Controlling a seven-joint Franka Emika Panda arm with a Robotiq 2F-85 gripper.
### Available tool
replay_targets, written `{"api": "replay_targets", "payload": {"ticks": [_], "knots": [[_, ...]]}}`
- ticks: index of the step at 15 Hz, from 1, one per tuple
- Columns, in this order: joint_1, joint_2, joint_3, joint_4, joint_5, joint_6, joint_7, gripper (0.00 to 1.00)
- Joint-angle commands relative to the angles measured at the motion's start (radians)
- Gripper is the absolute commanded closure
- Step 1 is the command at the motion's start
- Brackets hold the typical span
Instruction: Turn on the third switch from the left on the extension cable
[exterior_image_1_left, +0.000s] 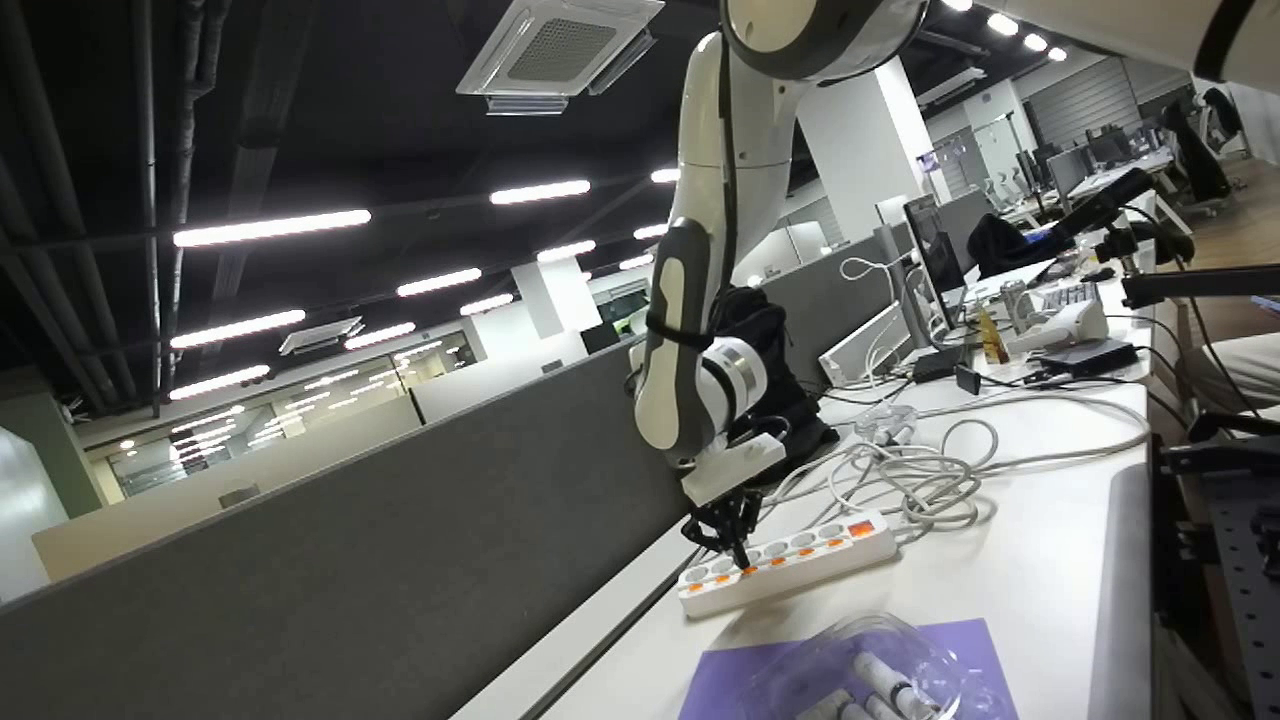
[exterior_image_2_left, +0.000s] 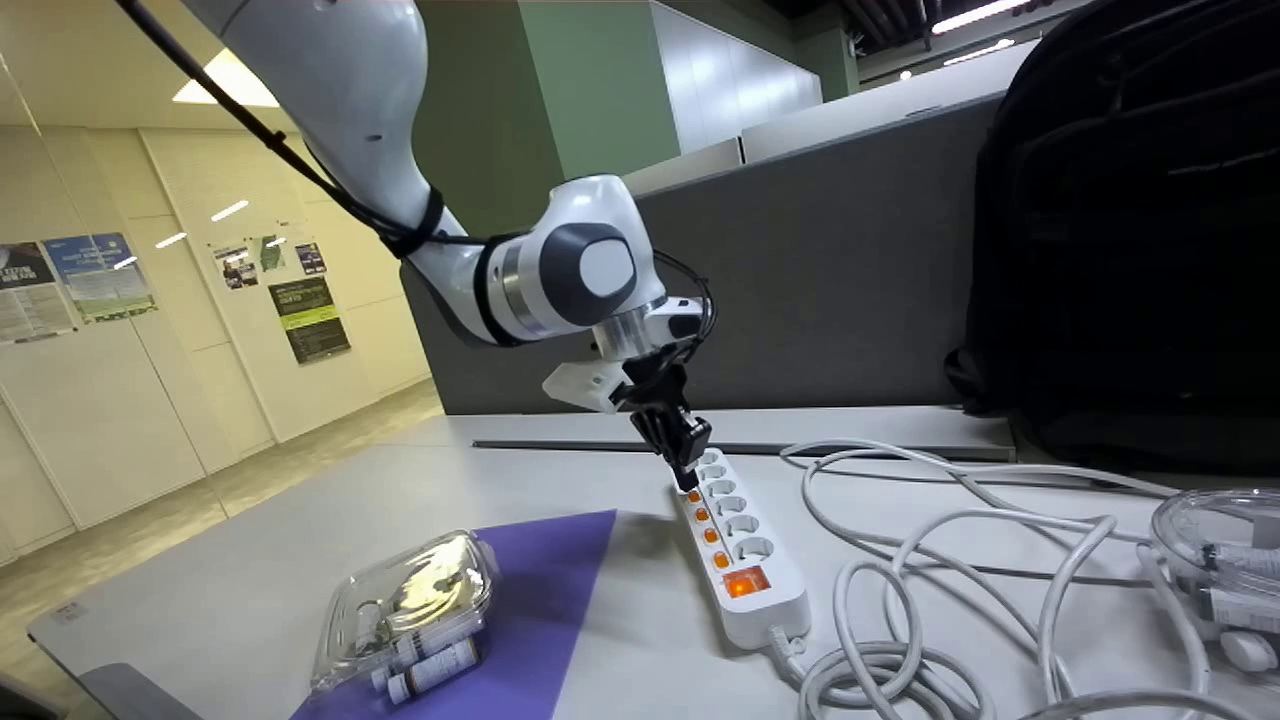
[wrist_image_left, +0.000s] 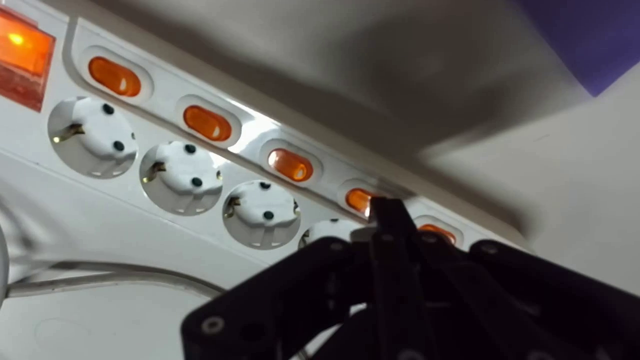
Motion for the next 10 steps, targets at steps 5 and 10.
{"api": "replay_targets", "payload": {"ticks": [5, 10], "knots": [[0.021, 0.028, -0.026, 0.012, 0.058, 0.0, 0.046, 1.0], [0.042, 0.072, -0.05, 0.052, 0.051, -0.041, 0.076, 1.0]]}}
